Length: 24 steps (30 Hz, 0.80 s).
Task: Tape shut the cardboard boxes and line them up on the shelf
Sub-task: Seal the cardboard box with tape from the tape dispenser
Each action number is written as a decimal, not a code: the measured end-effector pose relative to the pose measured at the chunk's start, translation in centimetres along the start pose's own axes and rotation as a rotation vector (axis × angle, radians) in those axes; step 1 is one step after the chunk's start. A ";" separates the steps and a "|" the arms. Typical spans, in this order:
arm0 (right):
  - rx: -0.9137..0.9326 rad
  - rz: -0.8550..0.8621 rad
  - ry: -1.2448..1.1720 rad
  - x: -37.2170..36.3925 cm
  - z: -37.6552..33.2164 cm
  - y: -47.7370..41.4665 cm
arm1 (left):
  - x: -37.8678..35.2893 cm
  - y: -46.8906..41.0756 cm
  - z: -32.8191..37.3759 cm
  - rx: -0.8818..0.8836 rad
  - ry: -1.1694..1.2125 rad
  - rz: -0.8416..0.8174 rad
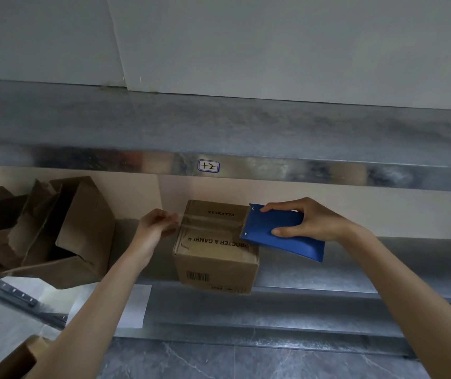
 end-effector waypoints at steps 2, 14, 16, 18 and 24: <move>-0.004 -0.001 0.002 0.0 0.0 0.0 | 0.2 -0.2 -0.1 0.015 -0.048 0.035; -0.004 0.010 0.002 -0.3 -0.1 0.2 | -0.3 -1.0 -2.6 0.027 -0.236 0.102; -0.003 0.020 0.000 -0.4 0.0 0.3 | -0.5 -0.9 -2.8 -0.009 -0.311 0.137; -0.002 0.028 0.000 -0.5 0.0 0.3 | -0.4 -0.6 -2.7 -0.050 -0.360 0.171; 0.005 0.041 0.020 -0.6 -0.1 0.4 | 0.1 0.2 -1.1 -0.225 -0.543 0.228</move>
Point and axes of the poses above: each hand's wrist, its own y-axis away from the middle knuckle, its own x-axis out of the back of the hand, z = x × y, the point moved 7 cm from there along -y, towards the middle knuckle, and after that the axes turned 6 degrees about -z, right-handed, at the moved point
